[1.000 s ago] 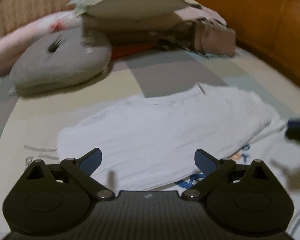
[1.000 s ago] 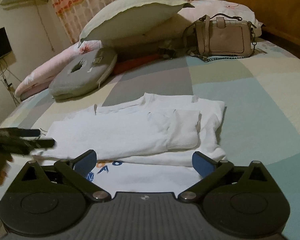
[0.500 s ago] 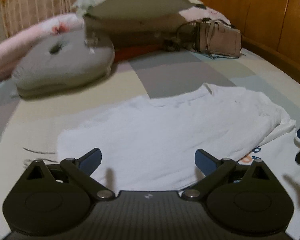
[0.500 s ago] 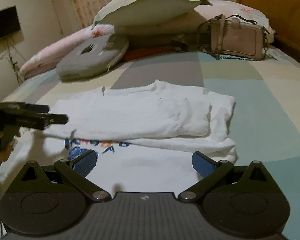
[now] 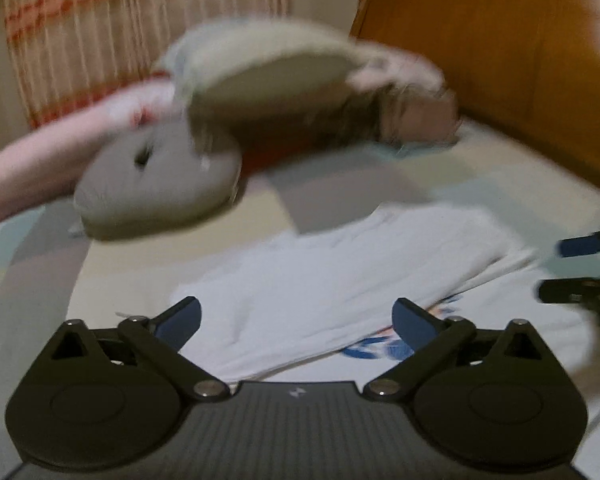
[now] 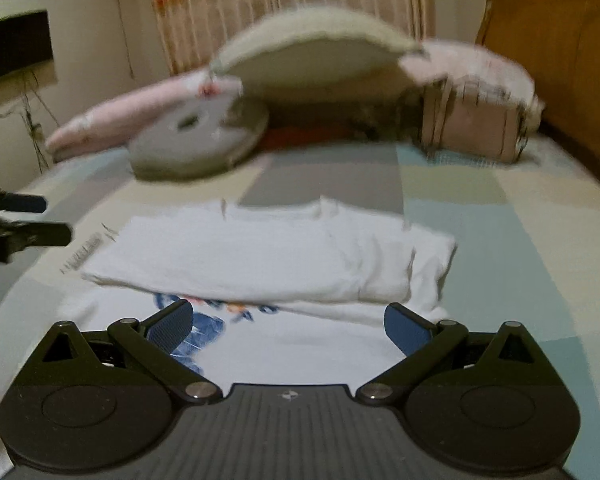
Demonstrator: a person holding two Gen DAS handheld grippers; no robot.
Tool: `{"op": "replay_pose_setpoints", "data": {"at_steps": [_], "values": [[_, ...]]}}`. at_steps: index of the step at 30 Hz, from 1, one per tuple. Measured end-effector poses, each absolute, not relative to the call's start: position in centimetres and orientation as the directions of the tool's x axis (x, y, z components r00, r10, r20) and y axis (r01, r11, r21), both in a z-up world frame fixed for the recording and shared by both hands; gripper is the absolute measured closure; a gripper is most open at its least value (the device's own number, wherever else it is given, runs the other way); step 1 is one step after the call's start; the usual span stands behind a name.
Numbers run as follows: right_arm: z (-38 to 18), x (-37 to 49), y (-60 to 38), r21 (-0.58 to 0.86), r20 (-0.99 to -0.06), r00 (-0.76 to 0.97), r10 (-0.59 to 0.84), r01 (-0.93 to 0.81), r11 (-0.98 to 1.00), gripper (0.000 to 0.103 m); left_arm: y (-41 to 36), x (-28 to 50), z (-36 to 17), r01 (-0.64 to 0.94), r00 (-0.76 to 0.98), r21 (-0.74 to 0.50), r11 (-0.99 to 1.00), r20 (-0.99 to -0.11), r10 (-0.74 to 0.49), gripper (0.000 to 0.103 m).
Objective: Fold clothes
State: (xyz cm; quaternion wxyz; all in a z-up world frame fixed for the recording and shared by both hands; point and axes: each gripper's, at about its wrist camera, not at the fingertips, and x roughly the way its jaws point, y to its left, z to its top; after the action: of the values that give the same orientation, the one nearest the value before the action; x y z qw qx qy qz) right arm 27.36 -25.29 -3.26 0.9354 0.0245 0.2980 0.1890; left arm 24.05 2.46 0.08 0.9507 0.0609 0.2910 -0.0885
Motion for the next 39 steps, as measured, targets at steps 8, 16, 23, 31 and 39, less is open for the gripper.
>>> {"op": "replay_pose_setpoints", "data": {"at_steps": [8,16,23,31,39], "values": [[-6.2,19.6,-24.8,0.162,-0.644,0.679,0.353,-0.33,0.93,0.0,0.6,17.0,-5.9,0.239,0.756,0.005,0.971,-0.628,-0.182,0.001],[-11.1,17.2,-22.3,0.053,-0.714,0.64,0.284,-0.355,0.933,0.0,-0.7,12.4,-11.6,0.192,0.73,-0.005,0.981,-0.667,-0.146,0.001],[-11.8,14.1,-23.0,0.046,-0.66,0.706,0.257,-0.304,0.951,0.0,-0.4,8.3,-12.4,0.157,0.759,0.013,0.988,-0.642,-0.112,0.001],[-11.3,11.4,-22.7,0.0,-0.696,0.696,0.176,-0.245,0.969,0.0,0.2,6.6,-13.1,0.167,0.799,0.01,0.986,-0.588,-0.129,0.001],[-10.7,11.8,-22.8,0.009,-0.725,0.662,0.188,-0.264,0.964,0.0,1.9,7.5,-10.4,0.138,0.823,-0.041,0.99,-0.551,-0.138,0.001]]}}
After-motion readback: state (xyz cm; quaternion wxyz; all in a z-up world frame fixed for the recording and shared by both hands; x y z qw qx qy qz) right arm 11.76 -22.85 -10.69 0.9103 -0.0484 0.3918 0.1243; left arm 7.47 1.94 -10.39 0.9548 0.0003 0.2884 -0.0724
